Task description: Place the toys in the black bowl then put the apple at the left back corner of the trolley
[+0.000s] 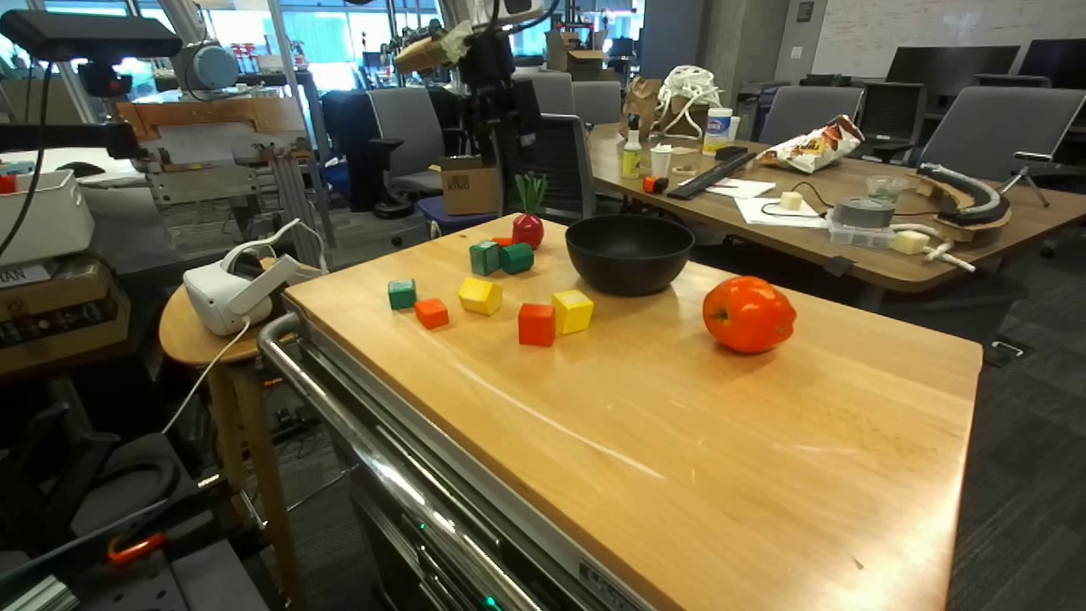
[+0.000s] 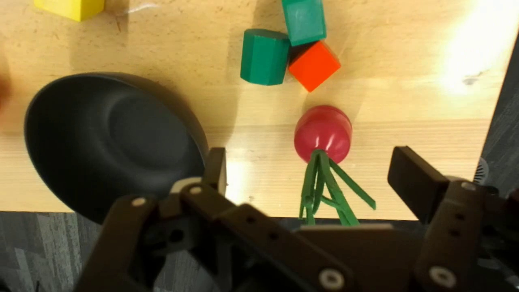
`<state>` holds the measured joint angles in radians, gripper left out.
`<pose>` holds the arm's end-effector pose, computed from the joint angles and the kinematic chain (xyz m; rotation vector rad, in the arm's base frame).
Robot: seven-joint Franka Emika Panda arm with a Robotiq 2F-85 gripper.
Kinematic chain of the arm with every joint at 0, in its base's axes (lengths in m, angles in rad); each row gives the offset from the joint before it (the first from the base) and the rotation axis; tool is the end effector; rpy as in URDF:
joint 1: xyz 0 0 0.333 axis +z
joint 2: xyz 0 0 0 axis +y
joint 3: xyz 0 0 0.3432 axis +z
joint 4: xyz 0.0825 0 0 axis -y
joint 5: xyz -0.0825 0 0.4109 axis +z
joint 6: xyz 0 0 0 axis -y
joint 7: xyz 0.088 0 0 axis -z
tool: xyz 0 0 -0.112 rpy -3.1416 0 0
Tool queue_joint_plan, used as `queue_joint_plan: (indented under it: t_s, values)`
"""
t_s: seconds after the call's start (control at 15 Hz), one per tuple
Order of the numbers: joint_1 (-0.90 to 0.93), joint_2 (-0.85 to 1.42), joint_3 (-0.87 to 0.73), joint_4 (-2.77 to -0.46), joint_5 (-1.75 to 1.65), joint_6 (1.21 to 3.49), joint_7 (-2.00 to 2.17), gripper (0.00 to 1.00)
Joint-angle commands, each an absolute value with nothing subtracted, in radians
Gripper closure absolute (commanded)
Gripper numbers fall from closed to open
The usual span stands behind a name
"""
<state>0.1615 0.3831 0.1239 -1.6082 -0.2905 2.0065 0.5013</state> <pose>0.6836 0.1706 0.4208 2.9397 -0.1539 0.1502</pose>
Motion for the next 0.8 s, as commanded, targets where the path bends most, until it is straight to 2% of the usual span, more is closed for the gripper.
queue_joint_plan:
  t_s: [0.0,0.07,0.13,0.2,0.73]
  values:
    - [0.206,0.561,0.070,-1.363,-0.255,1.903,0.497,0.00]
    - [0.209,0.597,0.061,-1.316,-0.240,1.882,0.492,0.00]
    - [0.209,0.632,0.053,-1.268,-0.223,1.861,0.487,0.25]
    - [0.209,0.659,0.049,-1.229,-0.204,1.843,0.483,0.26]
    - [0.185,0.771,0.035,-1.041,-0.057,1.703,0.483,0.89]
